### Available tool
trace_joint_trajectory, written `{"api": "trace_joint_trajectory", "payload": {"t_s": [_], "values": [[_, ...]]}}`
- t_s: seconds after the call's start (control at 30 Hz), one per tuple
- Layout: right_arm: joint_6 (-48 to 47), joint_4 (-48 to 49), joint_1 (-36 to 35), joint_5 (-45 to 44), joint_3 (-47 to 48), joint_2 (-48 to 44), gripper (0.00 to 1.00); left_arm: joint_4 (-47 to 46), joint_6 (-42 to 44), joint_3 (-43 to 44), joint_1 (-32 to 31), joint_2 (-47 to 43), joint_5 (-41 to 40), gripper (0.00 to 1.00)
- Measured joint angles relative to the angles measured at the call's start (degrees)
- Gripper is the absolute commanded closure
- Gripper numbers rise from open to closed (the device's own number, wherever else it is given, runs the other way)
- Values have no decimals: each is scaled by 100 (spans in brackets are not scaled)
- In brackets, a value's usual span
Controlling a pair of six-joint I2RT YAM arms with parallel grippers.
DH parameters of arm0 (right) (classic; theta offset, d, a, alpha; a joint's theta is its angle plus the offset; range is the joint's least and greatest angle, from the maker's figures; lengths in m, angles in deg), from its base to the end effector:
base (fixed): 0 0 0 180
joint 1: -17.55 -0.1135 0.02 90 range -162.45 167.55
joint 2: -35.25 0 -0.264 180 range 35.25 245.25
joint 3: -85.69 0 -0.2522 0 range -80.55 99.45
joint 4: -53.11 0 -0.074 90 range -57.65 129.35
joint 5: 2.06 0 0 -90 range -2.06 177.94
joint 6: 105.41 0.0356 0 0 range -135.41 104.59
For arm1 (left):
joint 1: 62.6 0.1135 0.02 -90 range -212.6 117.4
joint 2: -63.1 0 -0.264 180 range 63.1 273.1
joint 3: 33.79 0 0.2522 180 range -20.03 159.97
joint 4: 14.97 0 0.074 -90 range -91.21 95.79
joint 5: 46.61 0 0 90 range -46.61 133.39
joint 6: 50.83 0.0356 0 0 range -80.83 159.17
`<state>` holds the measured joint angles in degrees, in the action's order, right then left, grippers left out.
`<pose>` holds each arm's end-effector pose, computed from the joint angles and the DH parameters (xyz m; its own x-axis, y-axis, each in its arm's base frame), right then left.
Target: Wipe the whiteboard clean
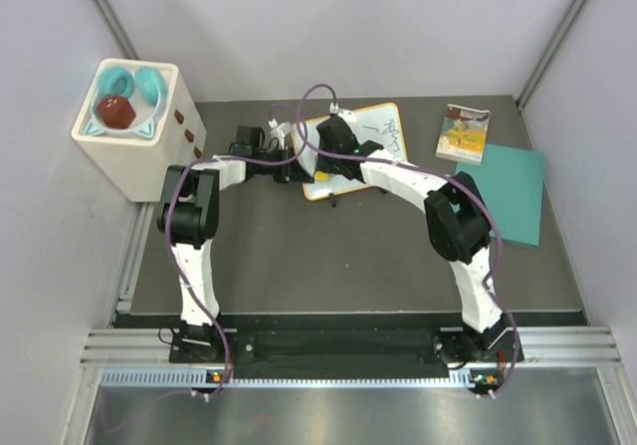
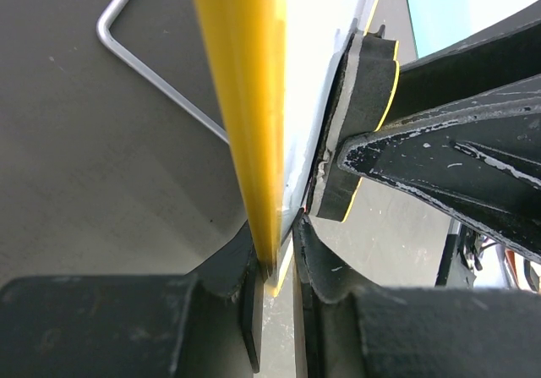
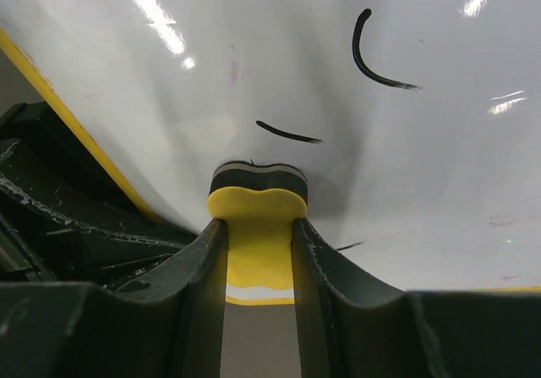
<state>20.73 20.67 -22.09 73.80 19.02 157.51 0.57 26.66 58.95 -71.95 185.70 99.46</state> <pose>0.3840 0.3069 0.2259 -0.6926 0.1689 -0.7013 -0.0854 0.9462 0.3122 0.4361 -0.1017 0.1435 -0.8300 0.0141 -0.5575 0.4976 0.4703 -0.7288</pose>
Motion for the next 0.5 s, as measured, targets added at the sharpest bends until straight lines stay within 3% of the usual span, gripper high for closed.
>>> {"api": "trace_joint_trajectory", "payload": {"t_s": [0.13,0.5], "values": [[52,-44,33,11,0,7,100,0,2,0,-2,0,0,100],[374,474,577,562,-1145,-522,100,-2,-2,9,-9,0,-7,100]]}}
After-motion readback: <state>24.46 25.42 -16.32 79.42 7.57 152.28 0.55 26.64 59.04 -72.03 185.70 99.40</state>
